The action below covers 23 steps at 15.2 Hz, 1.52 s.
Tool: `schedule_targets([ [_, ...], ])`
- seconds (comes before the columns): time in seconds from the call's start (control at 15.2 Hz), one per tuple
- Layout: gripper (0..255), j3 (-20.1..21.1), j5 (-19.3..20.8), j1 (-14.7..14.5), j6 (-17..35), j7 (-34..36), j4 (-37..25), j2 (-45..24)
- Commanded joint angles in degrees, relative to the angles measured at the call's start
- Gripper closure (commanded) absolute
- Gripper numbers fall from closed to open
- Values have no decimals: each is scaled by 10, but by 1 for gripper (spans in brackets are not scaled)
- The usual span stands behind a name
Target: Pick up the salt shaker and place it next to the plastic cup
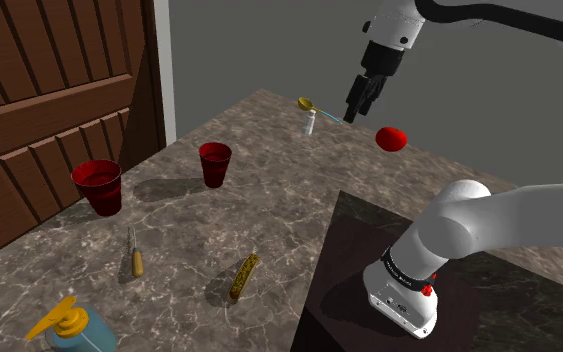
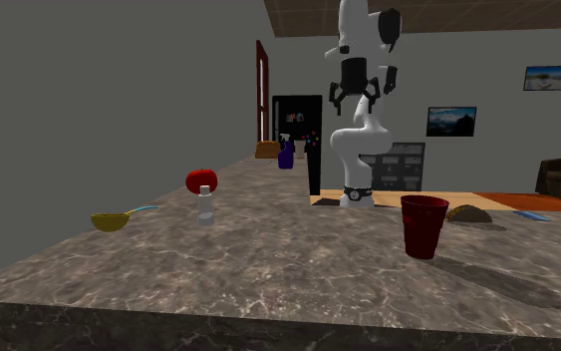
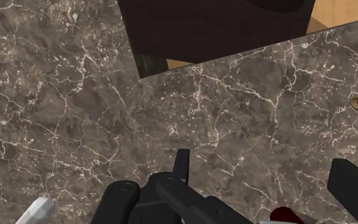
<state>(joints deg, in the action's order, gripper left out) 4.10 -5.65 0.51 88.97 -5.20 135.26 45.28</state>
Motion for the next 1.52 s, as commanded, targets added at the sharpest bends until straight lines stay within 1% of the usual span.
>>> schedule_targets([
  [0.0,0,0,0,0,0,0,0,0],
  [0.4,0,-37,32,24,106,-43,27,-60],
  [0.73,0,-68,51,43,192,-77,29,-128],
  [1.12,0,-106,61,60,288,-117,6,-225],
  [1.45,0,-136,54,70,356,-153,-34,-315],
])
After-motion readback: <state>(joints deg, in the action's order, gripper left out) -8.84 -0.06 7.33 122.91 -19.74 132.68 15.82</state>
